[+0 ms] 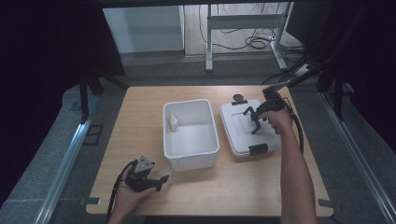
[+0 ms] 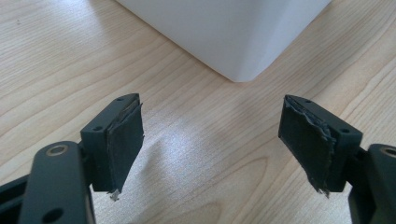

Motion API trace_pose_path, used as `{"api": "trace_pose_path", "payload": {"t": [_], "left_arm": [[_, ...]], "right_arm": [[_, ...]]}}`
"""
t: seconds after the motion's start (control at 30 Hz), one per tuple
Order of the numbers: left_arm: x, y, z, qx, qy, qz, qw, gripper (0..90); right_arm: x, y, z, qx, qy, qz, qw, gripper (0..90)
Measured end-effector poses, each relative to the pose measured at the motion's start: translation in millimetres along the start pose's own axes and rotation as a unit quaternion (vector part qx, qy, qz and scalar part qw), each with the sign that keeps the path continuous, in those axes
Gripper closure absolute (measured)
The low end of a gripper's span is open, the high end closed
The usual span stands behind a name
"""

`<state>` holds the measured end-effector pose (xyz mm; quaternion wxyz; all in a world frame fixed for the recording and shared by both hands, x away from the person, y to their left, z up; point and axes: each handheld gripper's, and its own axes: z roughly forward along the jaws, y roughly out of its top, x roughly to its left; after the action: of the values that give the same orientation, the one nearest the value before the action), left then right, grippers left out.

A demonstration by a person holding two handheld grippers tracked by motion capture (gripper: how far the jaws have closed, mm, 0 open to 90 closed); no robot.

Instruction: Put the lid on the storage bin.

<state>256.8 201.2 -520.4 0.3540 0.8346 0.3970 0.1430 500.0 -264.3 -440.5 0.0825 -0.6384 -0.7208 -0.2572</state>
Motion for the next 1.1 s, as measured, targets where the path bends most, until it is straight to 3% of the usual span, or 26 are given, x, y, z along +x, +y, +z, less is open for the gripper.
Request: {"api": "trace_pose_path", "payload": {"t": [0.53,0.8,1.1], "left_arm": [[-5.1,2.4,2.7,0.004,0.0,0.009,1.0,22.4],[-6.3,2.4,2.6,0.004,0.0,0.01,0.9999,22.4],[-6.0,2.2,3.1,0.006,-0.001,0.01,0.9999,22.4]], "right_arm": [[6.7,-21.7,-59.7,-0.051,0.016,-0.01,0.9985,84.9],[14.0,-28.6,-71.3,-0.065,0.033,-0.019,0.9972,84.9],[13.1,-33.0,-80.0,-0.074,0.039,-0.017,0.9964,84.9]]}}
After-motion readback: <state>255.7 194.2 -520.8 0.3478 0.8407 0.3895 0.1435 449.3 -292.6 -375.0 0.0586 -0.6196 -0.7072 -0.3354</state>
